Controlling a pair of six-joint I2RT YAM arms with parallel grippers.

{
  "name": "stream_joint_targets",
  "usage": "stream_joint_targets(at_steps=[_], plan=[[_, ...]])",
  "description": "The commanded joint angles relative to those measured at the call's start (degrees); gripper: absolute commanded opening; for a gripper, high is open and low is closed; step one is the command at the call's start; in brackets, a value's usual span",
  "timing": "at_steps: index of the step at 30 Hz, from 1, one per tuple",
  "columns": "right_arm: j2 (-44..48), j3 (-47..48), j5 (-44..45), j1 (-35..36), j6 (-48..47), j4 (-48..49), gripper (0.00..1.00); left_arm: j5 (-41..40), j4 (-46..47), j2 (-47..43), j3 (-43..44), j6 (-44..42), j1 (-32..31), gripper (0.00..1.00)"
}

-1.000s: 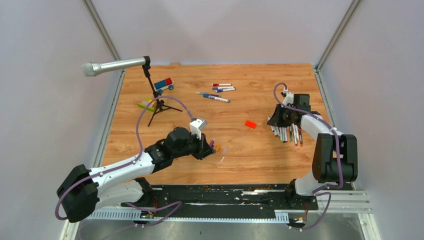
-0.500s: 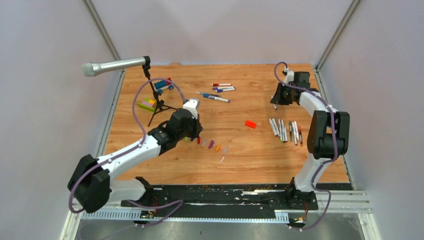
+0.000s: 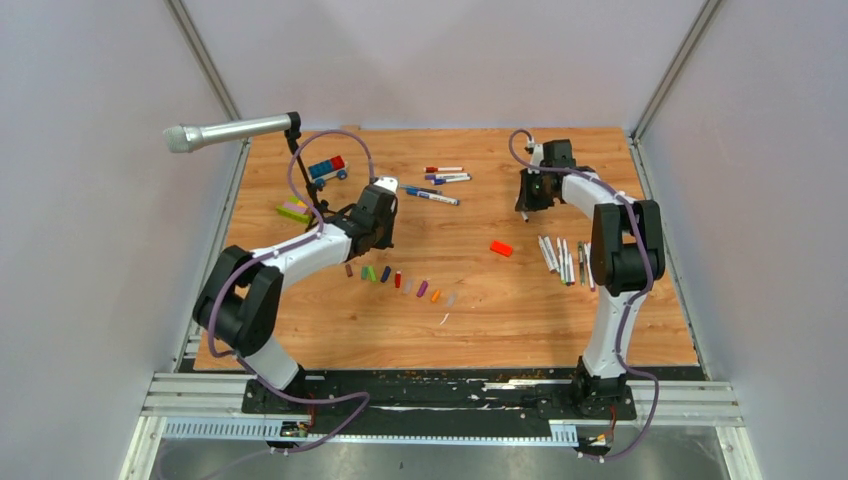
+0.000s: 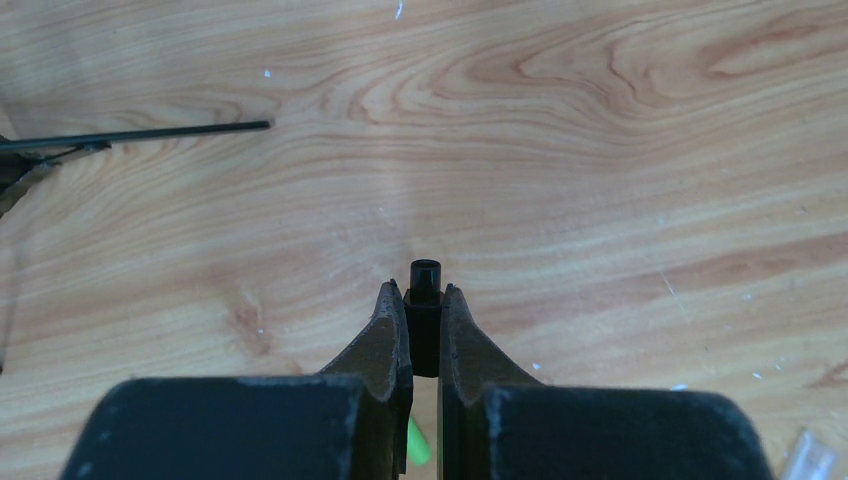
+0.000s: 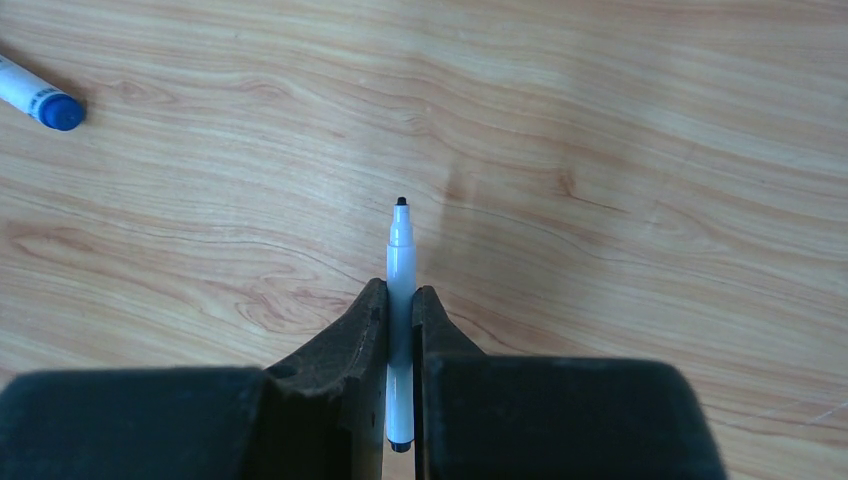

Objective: Open the pen caps
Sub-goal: Place the pen at the center of the board.

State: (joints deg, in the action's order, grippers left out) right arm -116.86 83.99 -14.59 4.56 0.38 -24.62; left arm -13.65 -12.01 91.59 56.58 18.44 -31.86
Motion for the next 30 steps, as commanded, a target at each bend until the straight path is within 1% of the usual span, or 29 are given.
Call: stream_joint_targets(at_steps=[1, 7, 10, 18, 25, 30], plan=[[-1.3, 2.0, 3.3, 0.8, 0.7, -0.5, 0.04, -2.3, -1.7, 3.9, 4.5, -2.9, 0.4, 0.00], [-1.6, 1.2, 4.0, 1.4, 0.9, -0.3, 0.08, -3.4, -2.8, 8.5, 5.8, -3.9, 1.2, 0.03], [-2.0, 0.9, 4.3, 1.6, 0.9, -0.4, 0.10, -3.3, -2.9, 9.7, 6.0, -4.4, 1.4, 0.06], [-2.1, 0.5, 5.3, 1.8, 0.7, -0.6, 0.14, -2.8, -3.2, 12.0, 6.6, -4.8, 1.8, 0.09], [-1.4, 0.2, 5.1, 1.8, 0.6, -0.8, 0.23, -2.1, -4.7, 12.9, 8.3, -4.9, 2.0, 0.21], [0.1, -0.5, 4.5, 1.8, 0.8, -0.4, 0.29, -1.7, -5.9, 11.7, 9.2, -4.9, 2.0, 0.33]])
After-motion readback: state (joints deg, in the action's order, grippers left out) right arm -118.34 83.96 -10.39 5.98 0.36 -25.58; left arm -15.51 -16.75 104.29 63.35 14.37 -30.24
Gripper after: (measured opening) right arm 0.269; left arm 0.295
